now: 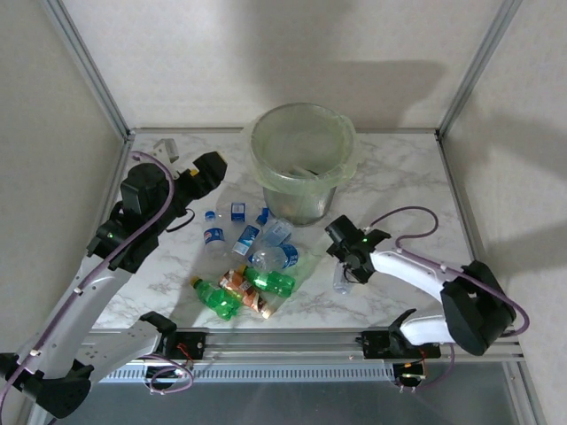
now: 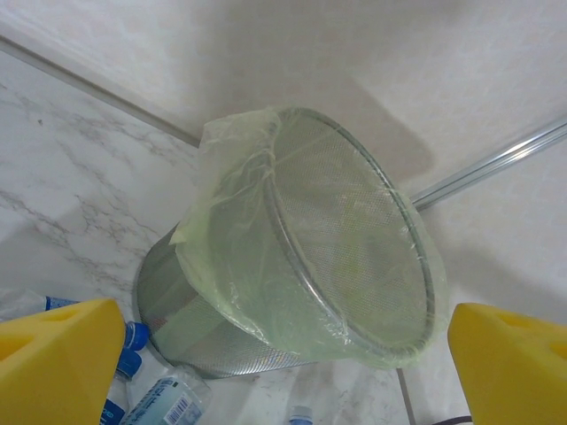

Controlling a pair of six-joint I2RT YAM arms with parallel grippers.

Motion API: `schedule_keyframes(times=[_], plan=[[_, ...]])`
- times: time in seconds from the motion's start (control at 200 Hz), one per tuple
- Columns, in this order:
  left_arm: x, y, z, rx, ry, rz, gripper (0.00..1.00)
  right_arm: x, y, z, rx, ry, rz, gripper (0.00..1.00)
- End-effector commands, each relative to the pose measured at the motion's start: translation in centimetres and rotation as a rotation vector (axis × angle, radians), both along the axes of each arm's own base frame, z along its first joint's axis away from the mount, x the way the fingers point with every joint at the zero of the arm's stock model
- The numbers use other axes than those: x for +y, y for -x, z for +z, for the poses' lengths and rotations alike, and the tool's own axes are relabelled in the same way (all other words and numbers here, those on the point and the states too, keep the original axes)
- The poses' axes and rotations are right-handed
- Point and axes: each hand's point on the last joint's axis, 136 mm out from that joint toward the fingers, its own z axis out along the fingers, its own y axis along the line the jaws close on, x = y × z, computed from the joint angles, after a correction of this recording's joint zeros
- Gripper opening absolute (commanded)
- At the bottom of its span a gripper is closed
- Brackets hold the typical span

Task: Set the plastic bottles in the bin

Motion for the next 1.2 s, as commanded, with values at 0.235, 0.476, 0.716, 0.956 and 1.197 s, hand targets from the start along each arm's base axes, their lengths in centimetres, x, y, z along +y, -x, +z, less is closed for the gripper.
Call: schedule_keyframes(times=[0.235, 0.476, 0.716, 0.956, 1.197], plan=[[0.4, 0.0, 0.6, -0.018, 0.008, 0.005, 0.93, -2.7, -3.5, -0.6, 0.019, 0.048, 0.148, 0.86], [0.9, 0.3, 0.7, -0.018, -0.001, 0.021, 0.93, -3.7, -4.5, -2.1, 0.075, 0.076, 0.159, 0.82], [1.6, 0.5, 0.8, -0.022, -0.008, 0.046, 0.93, -3.5, -4.8, -1.7, 0.068, 0.068, 0.162, 0.69], [1.7, 0.4, 0.5, -0.011, -0.007, 0.048, 0.93, -3.8, -4.9, 1.1, -0.019, 0.061, 0.143, 0.63], [1.1, 0.0, 0.6, -0.011, 0.008, 0.031, 0.93, -3.8, -3.7, 4.7, -0.142, -0.002, 0.136, 0.62]])
